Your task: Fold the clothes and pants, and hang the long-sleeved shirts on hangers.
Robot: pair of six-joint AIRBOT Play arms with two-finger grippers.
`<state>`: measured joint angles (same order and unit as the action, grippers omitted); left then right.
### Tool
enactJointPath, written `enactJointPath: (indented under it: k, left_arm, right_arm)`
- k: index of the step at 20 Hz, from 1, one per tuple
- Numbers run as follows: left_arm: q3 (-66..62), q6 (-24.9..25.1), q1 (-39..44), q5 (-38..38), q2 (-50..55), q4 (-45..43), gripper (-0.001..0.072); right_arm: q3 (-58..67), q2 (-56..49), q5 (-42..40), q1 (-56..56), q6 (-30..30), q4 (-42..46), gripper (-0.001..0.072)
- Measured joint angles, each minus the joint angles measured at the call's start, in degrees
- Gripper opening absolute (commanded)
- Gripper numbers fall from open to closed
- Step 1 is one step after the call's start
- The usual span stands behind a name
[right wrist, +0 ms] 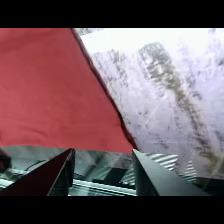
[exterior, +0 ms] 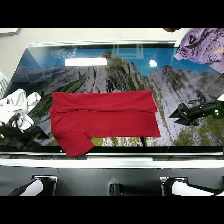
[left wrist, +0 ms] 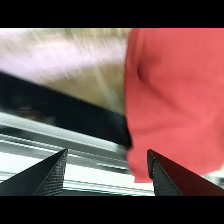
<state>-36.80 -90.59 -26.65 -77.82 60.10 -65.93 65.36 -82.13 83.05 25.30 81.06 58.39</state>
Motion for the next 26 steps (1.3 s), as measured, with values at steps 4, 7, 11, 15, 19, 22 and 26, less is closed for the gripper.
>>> enactJointPath:
  k: [4,7,11,15,19,22,26]
  left_arm:
    - [12.5,2.7,0.1,5.9,-6.1,8.4,0.0488]
    - [16.3,4.3,1.8,10.0,-7.4,12.1,0.0488]
    - [18.0,4.9,5.3,15.3,-7.3,15.0,0.0487]
    - [18.5,5.2,8.8,19.6,-5.0,18.6,0.0202]
    - [18.6,6.0,10.4,19.5,-3.3,20.6,0.0015]
    - [18.6,6.4,10.7,18.1,-2.8,21.0,0.0015]
    - [18.6,6.8,10.9,17.1,-2.6,21.3,0.0015]
  right_arm:
    - [-2.7,1.4,-1.6,0.3,-0.6,-1.9,0.0418]
    - [-3.3,1.7,-1.7,0.4,-0.9,-2.6,0.0418]
    - [-3.6,1.9,-1.7,0.4,-0.9,-3.2,0.0417]
    - [-3.6,1.9,-1.4,0.4,-0.9,-3.6,0.0417]
    - [-3.7,1.9,-1.1,0.4,-0.9,-2.7,0.0419]
    - [-4.7,1.6,-2.3,0.5,-1.0,0.0,0.0463]
    - [-9.1,0.0,-3.8,0.5,-3.3,-1.7,0.0466]
